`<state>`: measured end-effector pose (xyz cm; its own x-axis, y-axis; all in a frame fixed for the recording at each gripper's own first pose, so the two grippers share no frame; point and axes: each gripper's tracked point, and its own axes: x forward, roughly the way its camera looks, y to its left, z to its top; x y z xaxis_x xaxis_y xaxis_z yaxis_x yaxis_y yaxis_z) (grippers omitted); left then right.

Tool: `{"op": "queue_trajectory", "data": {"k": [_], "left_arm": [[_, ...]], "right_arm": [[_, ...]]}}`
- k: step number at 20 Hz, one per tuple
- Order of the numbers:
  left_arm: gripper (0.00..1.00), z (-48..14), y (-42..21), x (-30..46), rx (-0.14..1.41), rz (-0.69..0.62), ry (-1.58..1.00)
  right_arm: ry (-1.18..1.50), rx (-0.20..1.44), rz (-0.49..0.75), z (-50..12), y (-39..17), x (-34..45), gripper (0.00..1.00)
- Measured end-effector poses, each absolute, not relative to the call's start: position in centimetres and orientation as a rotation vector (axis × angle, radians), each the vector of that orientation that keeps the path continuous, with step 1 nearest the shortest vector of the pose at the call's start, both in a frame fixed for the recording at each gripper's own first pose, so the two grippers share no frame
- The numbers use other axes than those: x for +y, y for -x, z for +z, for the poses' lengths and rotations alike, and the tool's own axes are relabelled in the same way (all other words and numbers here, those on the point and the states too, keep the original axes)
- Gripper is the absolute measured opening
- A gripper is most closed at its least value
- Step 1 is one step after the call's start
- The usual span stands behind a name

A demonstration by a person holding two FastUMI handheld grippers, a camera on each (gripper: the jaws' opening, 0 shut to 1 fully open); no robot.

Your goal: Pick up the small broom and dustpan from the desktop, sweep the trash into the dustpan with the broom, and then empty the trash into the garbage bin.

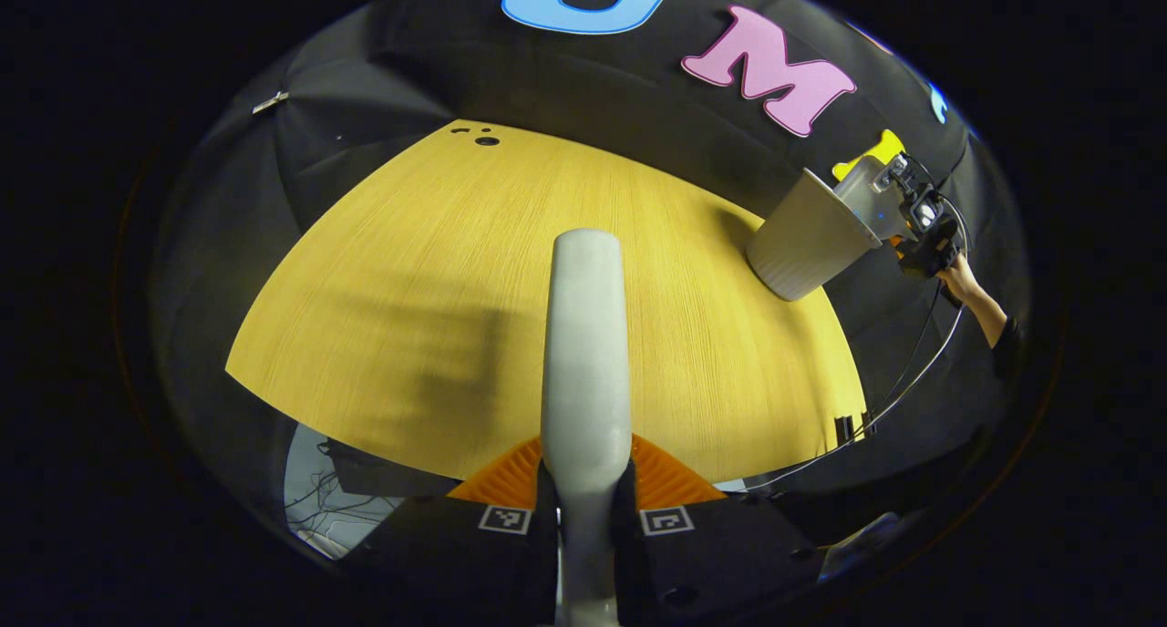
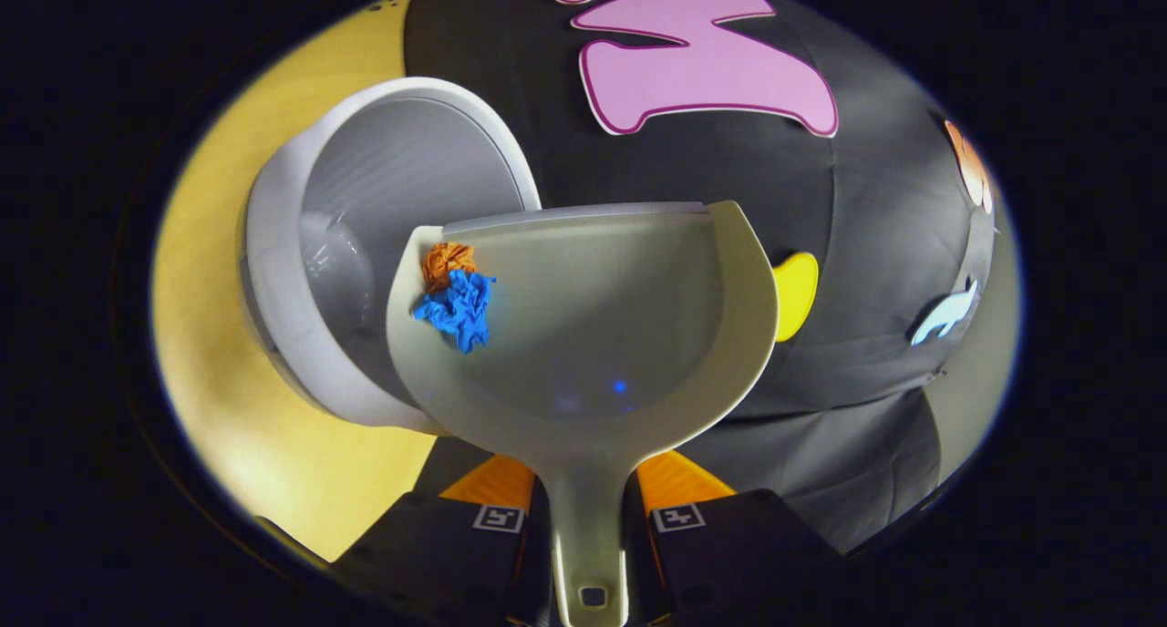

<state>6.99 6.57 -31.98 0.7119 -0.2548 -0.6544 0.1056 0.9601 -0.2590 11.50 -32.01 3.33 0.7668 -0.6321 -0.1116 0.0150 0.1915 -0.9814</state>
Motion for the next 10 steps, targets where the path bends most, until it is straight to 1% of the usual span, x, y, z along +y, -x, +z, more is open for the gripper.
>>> {"op": "queue_trajectory", "data": {"k": [5, 6, 7, 8, 9, 10], "left_arm": [[0.29, -31.6, -7.5, 7.2, 0.743, -0.193, 0.211], [0.29, -31.6, -7.6, 7.1, 0.742, -0.191, 0.214], [0.29, -31.5, -7.7, 7.2, 0.742, -0.190, 0.215], [0.29, -31.5, -7.7, 7.2, 0.741, -0.190, 0.214], [0.29, -31.5, -7.7, 7.3, 0.743, -0.190, 0.213], [0.29, -31.5, -7.8, 7.2, 0.743, -0.190, 0.210]], "right_arm": [[1.391, 0.596, -0.463, 4.1, -12.0, -31.9, 0.36], [1.422, 0.599, -0.451, 4.4, -12.1, -31.8, 0.40], [1.459, 0.608, -0.434, 4.7, -12.5, -31.9, 0.36], [1.495, 0.615, -0.414, 4.9, -12.8, -31.8, 0.40], [1.531, 0.615, -0.395, 5.5, -13.3, -31.9, 0.36], [1.564, 0.609, -0.381, 6.0, -13.6, -32.0, 0.36]]}}
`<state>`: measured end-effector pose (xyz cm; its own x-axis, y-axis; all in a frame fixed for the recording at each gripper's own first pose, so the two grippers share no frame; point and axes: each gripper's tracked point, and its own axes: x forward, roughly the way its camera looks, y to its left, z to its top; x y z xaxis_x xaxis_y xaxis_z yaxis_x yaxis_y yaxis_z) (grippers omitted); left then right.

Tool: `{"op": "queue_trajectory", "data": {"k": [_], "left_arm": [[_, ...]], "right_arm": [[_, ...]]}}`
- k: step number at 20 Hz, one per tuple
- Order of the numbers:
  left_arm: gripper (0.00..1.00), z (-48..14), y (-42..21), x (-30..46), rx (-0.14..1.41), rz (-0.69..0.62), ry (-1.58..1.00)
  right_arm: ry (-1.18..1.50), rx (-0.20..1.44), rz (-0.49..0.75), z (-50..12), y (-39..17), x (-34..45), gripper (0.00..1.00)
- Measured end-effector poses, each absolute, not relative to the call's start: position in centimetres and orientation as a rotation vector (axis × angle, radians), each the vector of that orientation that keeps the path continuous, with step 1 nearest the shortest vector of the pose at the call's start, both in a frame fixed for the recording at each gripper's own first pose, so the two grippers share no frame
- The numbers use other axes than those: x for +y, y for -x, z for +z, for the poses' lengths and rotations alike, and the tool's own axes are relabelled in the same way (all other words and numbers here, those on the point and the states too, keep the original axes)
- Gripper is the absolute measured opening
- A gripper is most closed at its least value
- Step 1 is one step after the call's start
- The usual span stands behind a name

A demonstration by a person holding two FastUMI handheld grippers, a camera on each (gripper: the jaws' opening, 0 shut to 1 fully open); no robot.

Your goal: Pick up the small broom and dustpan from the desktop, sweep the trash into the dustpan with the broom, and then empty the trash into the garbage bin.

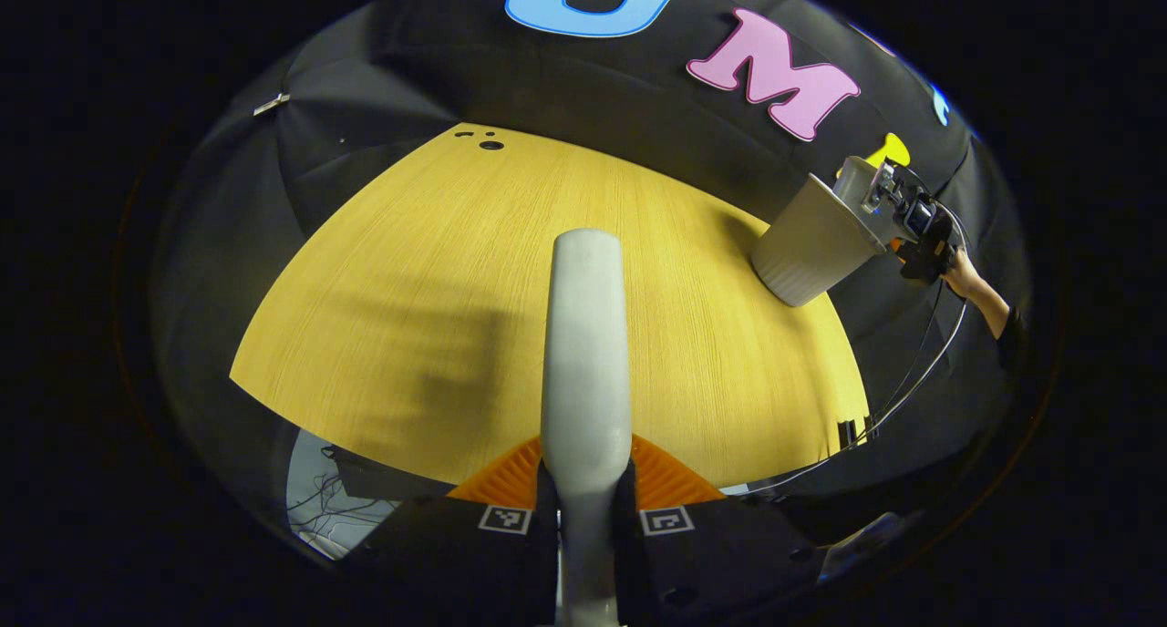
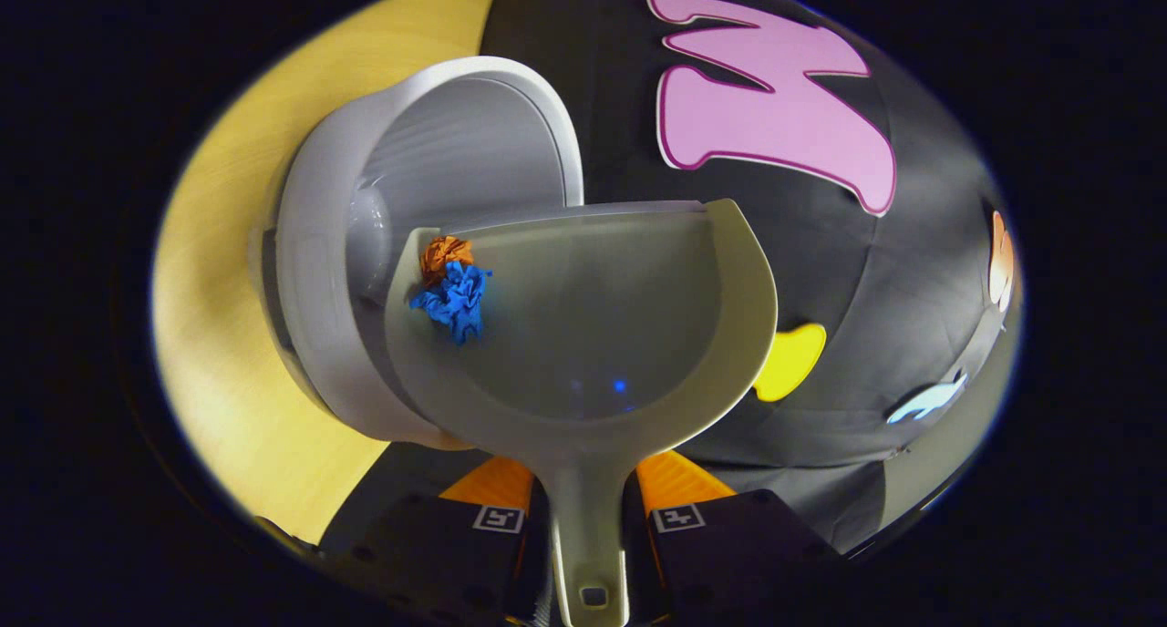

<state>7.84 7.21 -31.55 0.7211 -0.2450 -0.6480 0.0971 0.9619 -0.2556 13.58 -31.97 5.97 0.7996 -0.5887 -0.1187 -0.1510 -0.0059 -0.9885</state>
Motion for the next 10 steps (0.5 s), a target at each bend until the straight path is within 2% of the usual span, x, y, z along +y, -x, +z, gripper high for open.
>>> {"op": "queue_trajectory", "data": {"k": [6, 8, 9, 10], "left_arm": [[0.29, -30.5, -9.2, 7.1, 0.731, -0.188, 0.192], [0.29, -29.9, -10.0, 7.0, 0.718, -0.189, 0.184], [0.29, -29.6, -10.2, 7.0, 0.718, -0.189, 0.184], [0.29, -29.2, -10.4, 7.0, 0.714, -0.187, 0.186]], "right_arm": [[1.591, 0.623, -0.368, 5.8, -13.7, -31.6, 0.36], [1.539, 0.635, -0.370, 5.8, -13.8, -32.0, 0.36], [1.492, 0.653, -0.370, 5.8, -13.8, -32.3, 0.39], [1.421, 0.674, -0.372, 5.7, -13.5, -32.5, 0.36]]}}
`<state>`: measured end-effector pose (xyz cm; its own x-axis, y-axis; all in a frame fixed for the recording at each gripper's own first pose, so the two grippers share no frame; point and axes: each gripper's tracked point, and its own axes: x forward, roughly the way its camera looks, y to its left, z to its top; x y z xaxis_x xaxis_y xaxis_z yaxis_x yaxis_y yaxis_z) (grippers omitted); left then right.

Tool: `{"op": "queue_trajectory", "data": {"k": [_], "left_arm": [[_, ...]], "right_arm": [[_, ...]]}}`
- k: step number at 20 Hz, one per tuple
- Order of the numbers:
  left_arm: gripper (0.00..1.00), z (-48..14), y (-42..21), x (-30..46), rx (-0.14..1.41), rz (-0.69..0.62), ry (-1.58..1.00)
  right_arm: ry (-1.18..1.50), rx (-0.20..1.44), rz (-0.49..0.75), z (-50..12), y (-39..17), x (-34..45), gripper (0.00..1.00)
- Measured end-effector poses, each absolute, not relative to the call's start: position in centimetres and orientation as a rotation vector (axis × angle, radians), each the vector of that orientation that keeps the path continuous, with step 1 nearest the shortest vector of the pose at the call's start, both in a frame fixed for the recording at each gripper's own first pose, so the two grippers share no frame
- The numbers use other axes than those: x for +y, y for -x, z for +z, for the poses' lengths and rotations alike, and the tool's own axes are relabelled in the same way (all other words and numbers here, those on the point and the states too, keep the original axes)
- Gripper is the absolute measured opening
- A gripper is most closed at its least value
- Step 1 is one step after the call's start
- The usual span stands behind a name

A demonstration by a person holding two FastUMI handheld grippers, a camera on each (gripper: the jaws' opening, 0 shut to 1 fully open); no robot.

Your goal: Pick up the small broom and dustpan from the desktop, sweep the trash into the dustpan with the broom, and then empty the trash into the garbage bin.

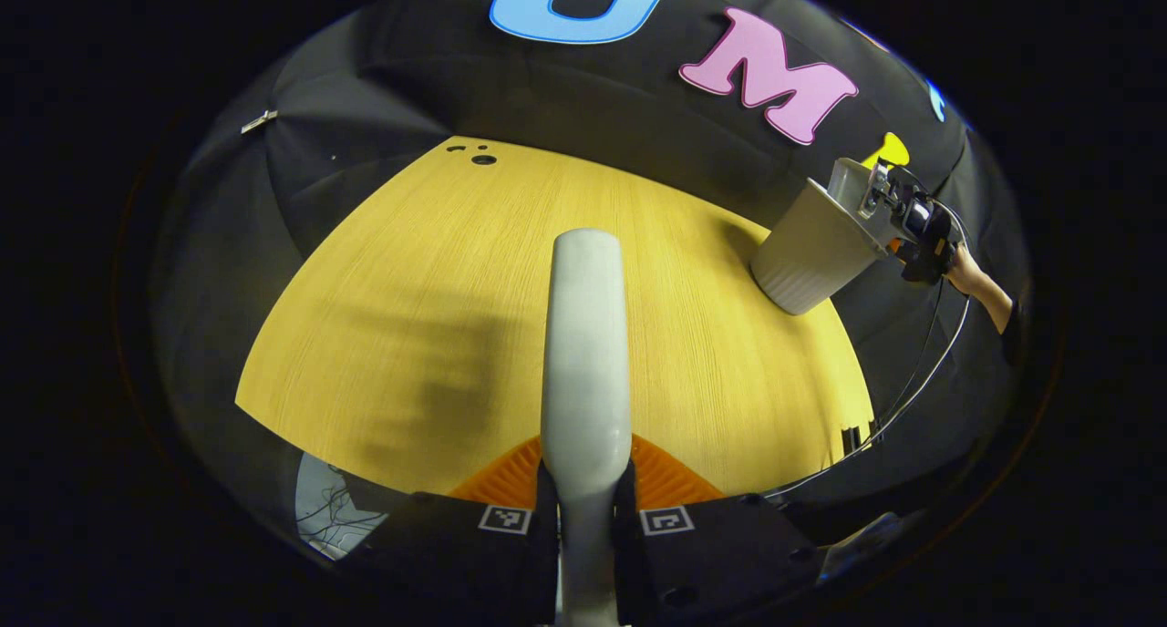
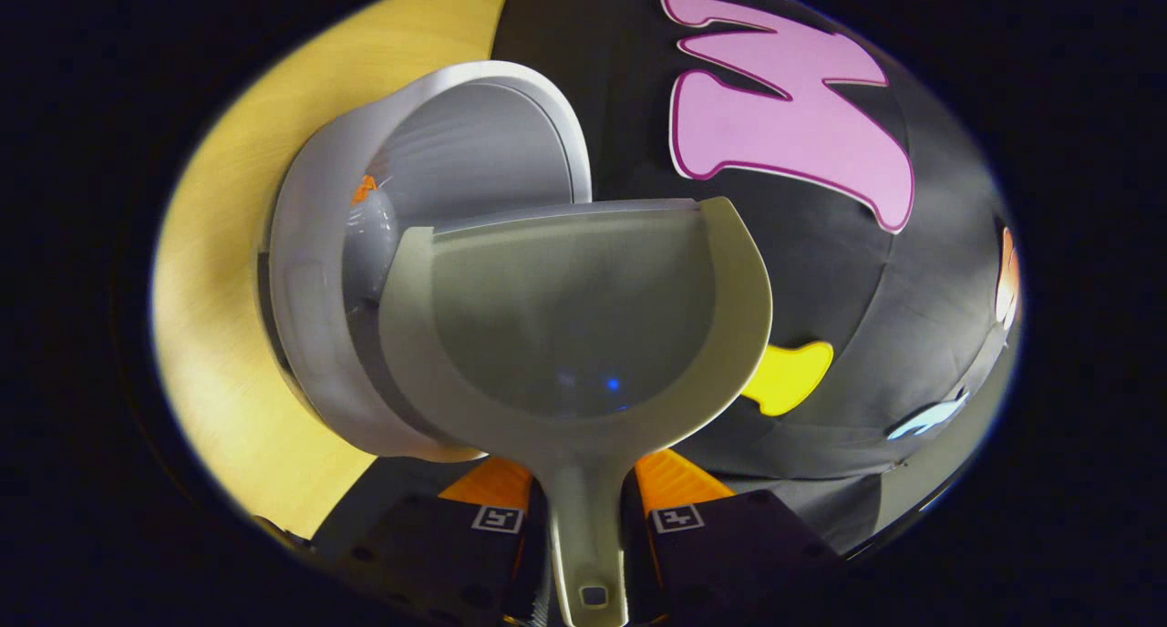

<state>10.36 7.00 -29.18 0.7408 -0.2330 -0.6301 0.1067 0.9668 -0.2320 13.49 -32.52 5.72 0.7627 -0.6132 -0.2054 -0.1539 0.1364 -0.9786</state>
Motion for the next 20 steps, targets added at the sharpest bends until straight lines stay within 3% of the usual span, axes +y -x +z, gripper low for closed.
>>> {"op": "queue_trajectory", "data": {"k": [1, 5, 11, 20], "left_arm": [[0.29, -28.6, -10.7, 6.9, 0.701, -0.186, 0.188], [0.30, -26.3, -11.9, 6.9, 0.654, -0.180, 0.172], [0.29, -22.6, -13.2, 6.5, 0.578, -0.180, 0.204], [0.29, -20.6, -13.7, 8.3, 0.505, -0.147, 0.124]], "right_arm": [[1.340, 0.694, -0.375, 5.7, -13.3, -32.9, 0.39], [0.980, 0.714, -0.389, 6.1, -11.9, -32.9, 0.36], [0.478, 0.617, -0.377, 7.8, -11.5, -32.0, 0.36], [-0.026, 0.401, -0.146, 11.7, -13.2, -22.8, 0.36]]}}
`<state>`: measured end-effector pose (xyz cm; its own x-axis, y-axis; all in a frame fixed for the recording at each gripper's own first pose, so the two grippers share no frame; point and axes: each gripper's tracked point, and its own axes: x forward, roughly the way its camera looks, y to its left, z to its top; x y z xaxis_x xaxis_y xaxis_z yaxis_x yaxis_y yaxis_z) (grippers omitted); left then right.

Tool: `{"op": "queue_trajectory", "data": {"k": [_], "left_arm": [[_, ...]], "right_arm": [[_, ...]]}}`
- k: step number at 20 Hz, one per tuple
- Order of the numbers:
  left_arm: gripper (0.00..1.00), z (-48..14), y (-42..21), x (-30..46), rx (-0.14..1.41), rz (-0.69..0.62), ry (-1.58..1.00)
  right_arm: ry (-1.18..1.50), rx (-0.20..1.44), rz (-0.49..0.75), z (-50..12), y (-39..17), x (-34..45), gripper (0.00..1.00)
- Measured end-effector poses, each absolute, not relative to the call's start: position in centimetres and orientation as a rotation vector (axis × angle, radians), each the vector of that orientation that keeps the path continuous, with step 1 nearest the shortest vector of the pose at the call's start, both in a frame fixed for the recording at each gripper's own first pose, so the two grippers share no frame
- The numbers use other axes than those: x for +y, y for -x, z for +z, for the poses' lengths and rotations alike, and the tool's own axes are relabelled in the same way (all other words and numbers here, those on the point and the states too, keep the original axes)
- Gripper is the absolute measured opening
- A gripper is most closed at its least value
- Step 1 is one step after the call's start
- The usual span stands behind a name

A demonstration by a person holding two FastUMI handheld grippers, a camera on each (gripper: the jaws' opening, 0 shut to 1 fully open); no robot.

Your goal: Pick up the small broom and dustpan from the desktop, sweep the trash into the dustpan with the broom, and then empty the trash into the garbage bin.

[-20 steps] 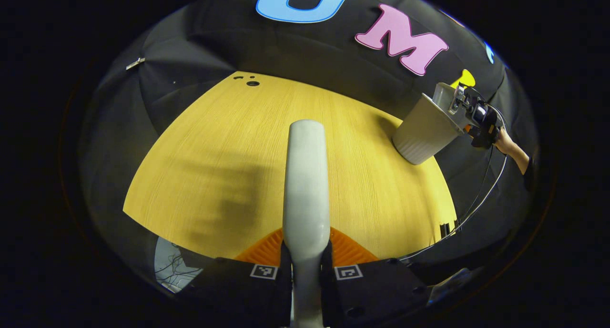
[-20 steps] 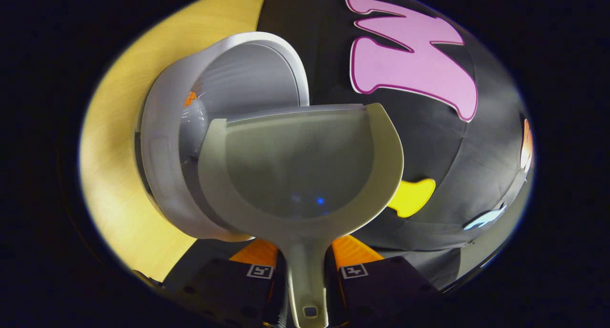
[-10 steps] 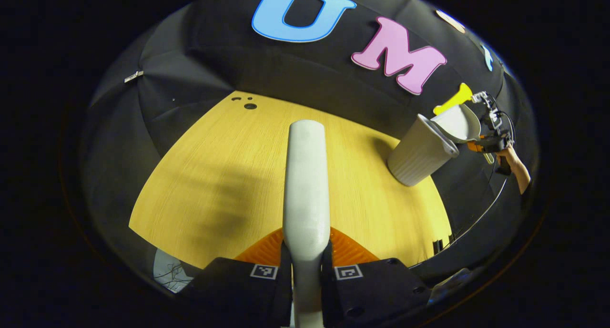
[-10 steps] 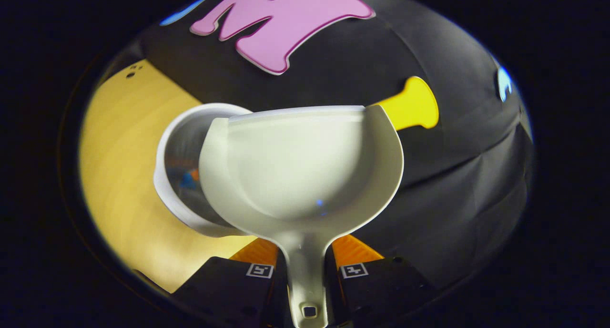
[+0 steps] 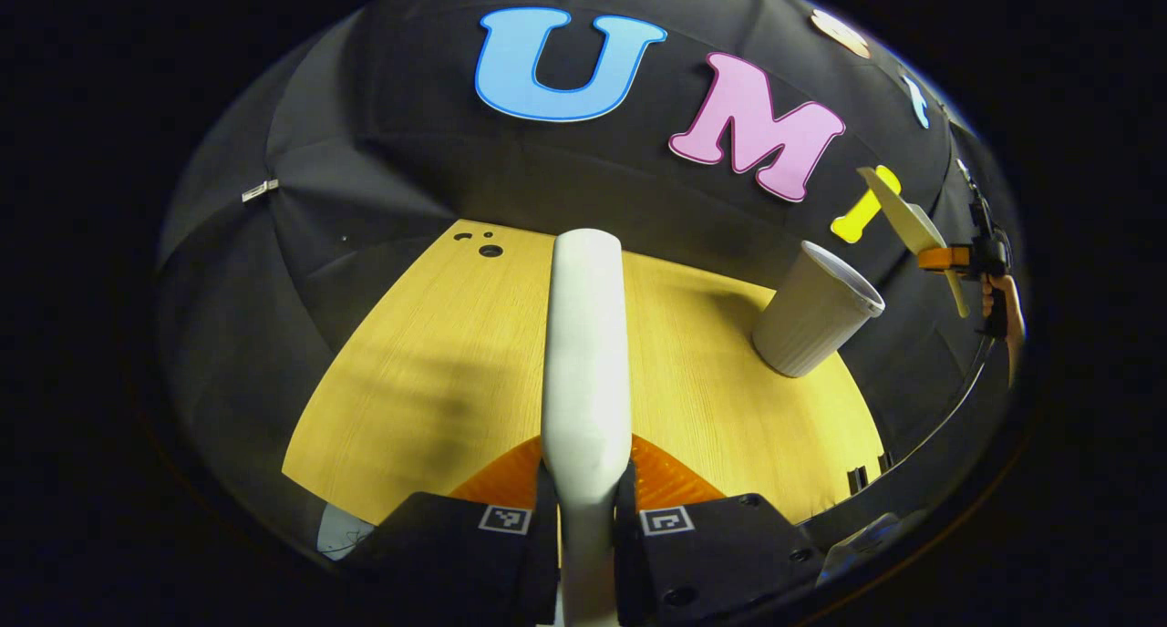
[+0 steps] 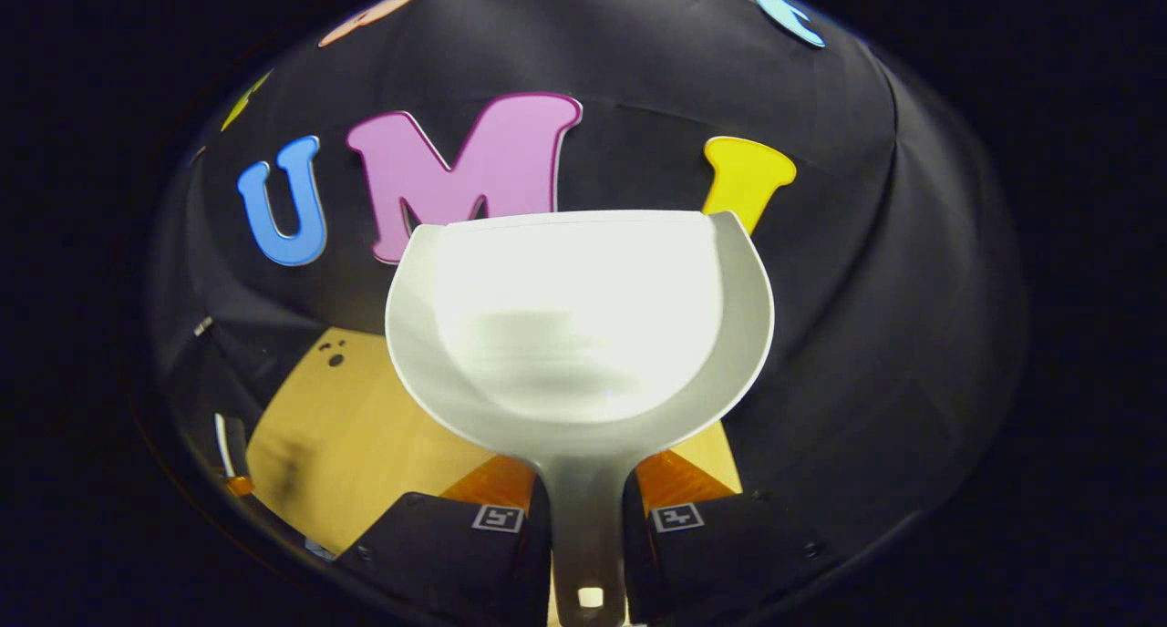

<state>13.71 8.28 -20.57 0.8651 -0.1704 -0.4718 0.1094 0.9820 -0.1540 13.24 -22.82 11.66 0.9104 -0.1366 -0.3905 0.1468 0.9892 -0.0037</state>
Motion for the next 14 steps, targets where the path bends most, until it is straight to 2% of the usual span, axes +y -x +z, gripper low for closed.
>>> {"op": "queue_trajectory", "data": {"k": [4, 5, 7, 9, 10, 11, 14], "left_arm": [[0.30, -21.7, -13.7, 8.0, 0.518, -0.160, 0.148], [0.30, -22.1, -13.7, 7.9, 0.520, -0.165, 0.148], [0.29, -23.1, -14.0, 7.5, 0.532, -0.169, 0.154], [0.30, -24.1, -14.6, 7.0, 0.549, -0.170, 0.164], [0.29, -24.6, -14.9, 6.8, 0.558, -0.168, 0.169], [0.29, -25.2, -15.2, 6.8, 0.568, -0.165, 0.170], [0.29, -26.9, -16.1, 7.1, 0.605, -0.142, 0.159]], "right_arm": [[-0.056, 0.416, -0.015, 10.7, -10.5, -14.5, 0.36], [-0.071, 0.429, 0.021, 10.1, -10.1, -12.9, 0.32], [-0.072, 0.460, 0.080, 8.4, -9.4, -9.5, 0.36], [-0.071, 0.491, 0.134, 6.0, -7.7, -6.1, 0.39], [-0.088, 0.501, 0.162, 4.9, -7.3, -4.4, 0.32], [-0.103, 0.526, 0.188, 3.4, -7.0, -3.0, 0.36], [-0.128, 0.639, 0.231, -2.4, -6.2, -0.3, 0.36]]}}
